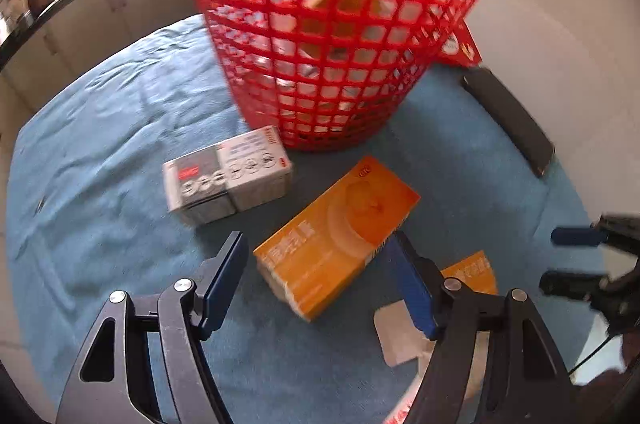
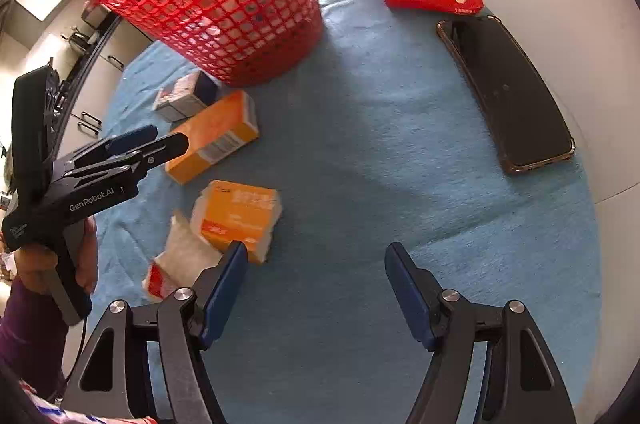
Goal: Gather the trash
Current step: 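Grasp the orange medicine box with the left tool while the right tool grasps the white-red paper bag, then lift the orange box and paper bag toward the red basket, then open both tools over the red basket to drop the box and bag, then grasp the white medicine box with the left tool while the right tool grasps the open orange box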
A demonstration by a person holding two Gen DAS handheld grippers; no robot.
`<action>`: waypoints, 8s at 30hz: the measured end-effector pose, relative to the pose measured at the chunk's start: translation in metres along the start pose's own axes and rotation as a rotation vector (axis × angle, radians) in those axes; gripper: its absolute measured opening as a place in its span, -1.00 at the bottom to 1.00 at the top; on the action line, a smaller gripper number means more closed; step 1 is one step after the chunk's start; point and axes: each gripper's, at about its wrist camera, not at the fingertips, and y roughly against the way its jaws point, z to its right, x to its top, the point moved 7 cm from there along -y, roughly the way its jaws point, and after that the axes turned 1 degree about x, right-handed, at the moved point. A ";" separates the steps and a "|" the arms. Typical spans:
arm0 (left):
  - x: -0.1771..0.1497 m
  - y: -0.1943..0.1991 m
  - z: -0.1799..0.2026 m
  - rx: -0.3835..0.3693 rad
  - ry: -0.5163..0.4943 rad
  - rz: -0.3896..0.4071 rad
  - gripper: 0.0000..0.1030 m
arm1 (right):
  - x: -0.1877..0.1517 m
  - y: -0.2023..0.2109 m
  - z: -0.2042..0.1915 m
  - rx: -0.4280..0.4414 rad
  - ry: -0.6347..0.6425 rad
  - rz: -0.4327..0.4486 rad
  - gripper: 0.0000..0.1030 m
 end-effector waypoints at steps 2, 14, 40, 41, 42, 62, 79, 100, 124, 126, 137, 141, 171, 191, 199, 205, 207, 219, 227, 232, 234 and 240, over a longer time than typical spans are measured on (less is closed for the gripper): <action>-0.002 -0.007 0.000 -0.001 -0.026 -0.014 0.37 | 0.003 -0.002 0.004 -0.007 -0.009 -0.003 0.46; -0.019 0.002 0.007 -0.006 -0.044 -0.031 -0.05 | -0.001 -0.017 -0.008 0.002 0.019 -0.040 0.46; -0.045 0.051 -0.035 -0.055 0.393 0.064 0.34 | -0.050 -0.063 -0.115 0.141 0.077 -0.123 0.62; -0.039 0.048 -0.033 -0.063 0.403 0.060 0.34 | -0.051 -0.066 -0.117 0.135 0.078 -0.123 0.64; -0.032 0.043 -0.029 -0.070 0.407 0.055 0.36 | -0.051 -0.065 -0.119 0.115 0.092 -0.106 0.39; -0.018 0.011 0.005 0.084 0.325 -0.040 -0.14 | -0.063 -0.038 -0.085 0.206 0.069 -0.123 0.45; -0.141 0.149 -0.054 0.275 0.550 0.067 -0.14 | -0.037 -0.057 -0.125 0.053 0.050 -0.144 0.63; -0.155 0.191 -0.041 0.308 0.514 0.109 -0.14 | -0.050 -0.012 -0.089 0.133 0.022 -0.072 0.04; -0.163 0.196 -0.031 0.321 0.509 0.056 -0.14 | -0.042 0.061 -0.120 0.171 0.129 0.106 0.05; -0.165 0.197 -0.032 0.324 0.514 0.054 -0.13 | -0.043 0.061 -0.123 0.173 0.138 0.105 0.05; -0.164 0.199 -0.036 0.328 0.516 0.058 -0.14 | -0.039 0.065 -0.134 0.190 0.154 0.118 0.05; -0.157 0.198 -0.034 0.319 0.509 0.066 -0.13 | -0.036 0.069 -0.134 0.192 0.161 0.127 0.05; 0.155 0.169 -0.030 0.123 0.402 0.298 -0.13 | 0.216 0.153 -0.069 0.214 0.106 0.484 0.06; 0.139 0.182 -0.047 0.152 0.461 0.359 0.16 | 0.257 0.091 -0.059 0.221 0.116 0.393 0.39; 0.072 0.206 -0.061 0.194 0.514 0.358 0.25 | 0.216 0.128 -0.057 0.193 0.116 0.454 0.49; 0.020 0.185 -0.077 0.228 0.540 0.266 0.27 | 0.166 0.135 -0.060 0.173 0.120 0.449 0.55; 0.008 0.172 -0.084 0.221 0.555 0.231 0.27 | 0.143 0.126 -0.058 0.163 0.118 0.414 0.57; 0.014 0.051 -0.113 0.119 0.670 0.058 0.27 | 0.053 0.044 -0.015 0.108 0.039 0.170 0.57; 0.034 -0.028 -0.133 0.083 0.724 -0.061 0.22 | 0.054 0.029 0.017 0.076 0.002 0.114 0.57; 0.031 -0.042 -0.112 0.087 0.589 -0.133 -0.16 | 0.056 0.023 0.021 0.069 -0.002 0.098 0.57; 0.022 -0.038 -0.095 0.056 0.539 -0.156 -0.18 | 0.056 0.021 0.020 0.069 0.001 0.092 0.57; -0.023 -0.016 -0.057 0.059 0.434 -0.182 -0.18 | 0.043 0.001 -0.002 0.098 0.067 0.022 0.57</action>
